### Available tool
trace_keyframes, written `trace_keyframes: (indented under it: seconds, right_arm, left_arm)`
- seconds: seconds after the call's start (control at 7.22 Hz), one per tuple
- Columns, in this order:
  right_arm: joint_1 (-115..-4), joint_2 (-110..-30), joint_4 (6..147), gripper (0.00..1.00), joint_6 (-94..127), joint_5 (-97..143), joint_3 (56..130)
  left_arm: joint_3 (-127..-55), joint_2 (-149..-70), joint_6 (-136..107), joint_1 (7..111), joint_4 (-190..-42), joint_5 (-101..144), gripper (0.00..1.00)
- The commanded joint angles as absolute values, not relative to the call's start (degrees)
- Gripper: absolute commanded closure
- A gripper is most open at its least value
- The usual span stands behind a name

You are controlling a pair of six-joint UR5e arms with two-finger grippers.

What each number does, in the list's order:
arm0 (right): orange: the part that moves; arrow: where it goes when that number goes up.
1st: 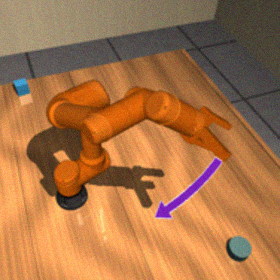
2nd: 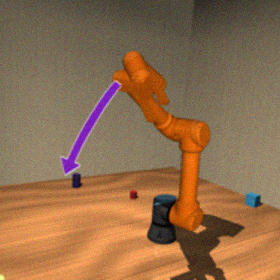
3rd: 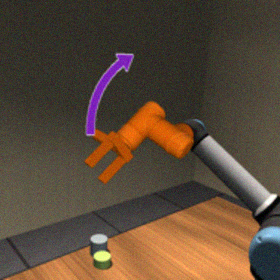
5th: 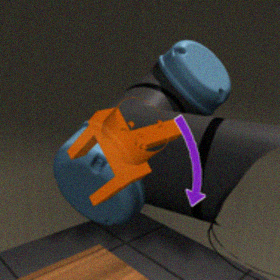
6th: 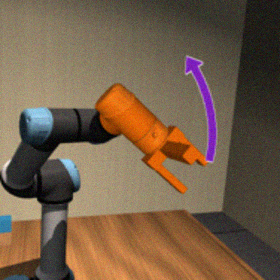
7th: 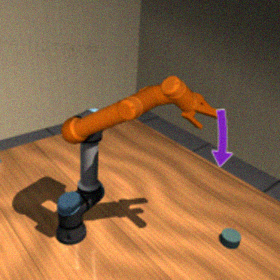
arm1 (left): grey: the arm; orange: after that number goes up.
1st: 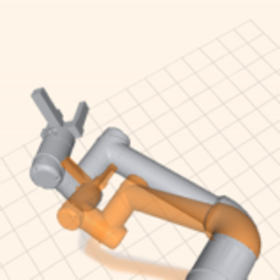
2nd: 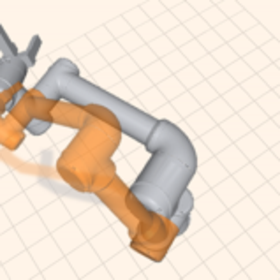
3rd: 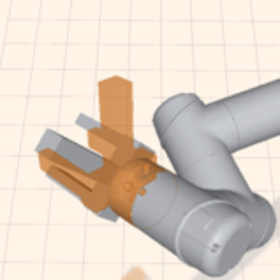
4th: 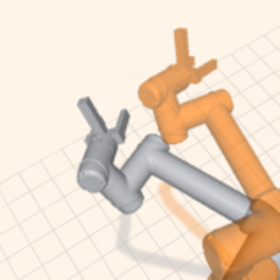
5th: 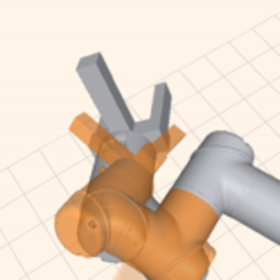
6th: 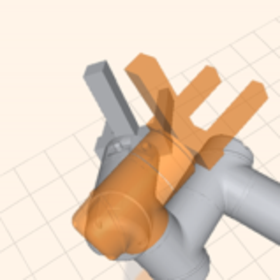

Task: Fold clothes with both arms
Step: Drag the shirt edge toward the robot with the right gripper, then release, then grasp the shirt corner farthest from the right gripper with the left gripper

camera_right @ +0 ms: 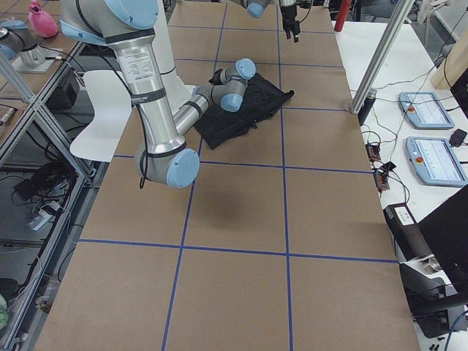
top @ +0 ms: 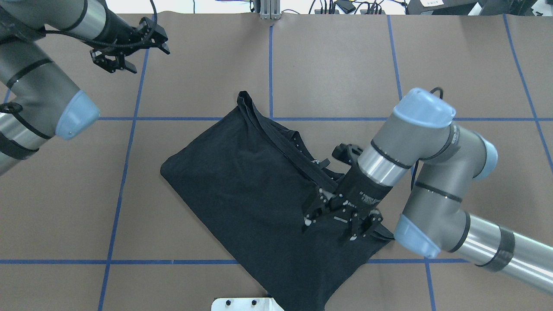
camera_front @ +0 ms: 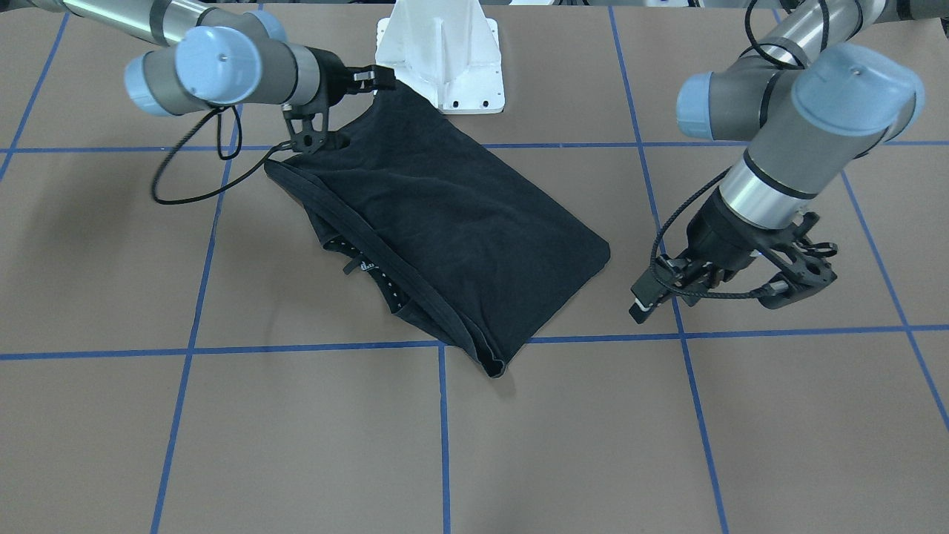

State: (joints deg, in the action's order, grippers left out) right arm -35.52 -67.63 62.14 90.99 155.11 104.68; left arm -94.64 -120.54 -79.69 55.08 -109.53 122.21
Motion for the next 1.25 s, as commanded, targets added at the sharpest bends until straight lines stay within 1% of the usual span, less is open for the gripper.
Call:
trace_keyframes:
  seconds: [0.0,0.28,0.42,1.11]
  right_arm:
    - [-44.61,-67.50,62.14,0.00,90.62,154.08,104.33]
    - [-47.01,-67.41,62.05,0.00,90.53,151.54,104.41]
    - [-47.20,-67.24,62.05,0.00,90.53,150.13,104.41]
    - [-47.37,-67.24,62.05,0.00,90.53,148.72,104.24]
  left_arm:
    - [-95.18,-117.52,-80.24,48.55,-109.60,119.99,0.01]
    - [-95.10,-114.80,-80.33,44.23,-109.69,118.31,0.01]
    - [-95.10,-113.83,-80.33,43.77,-109.69,118.13,0.01]
    - [-94.66,-112.33,-80.42,39.21,-109.77,118.12,0.01]
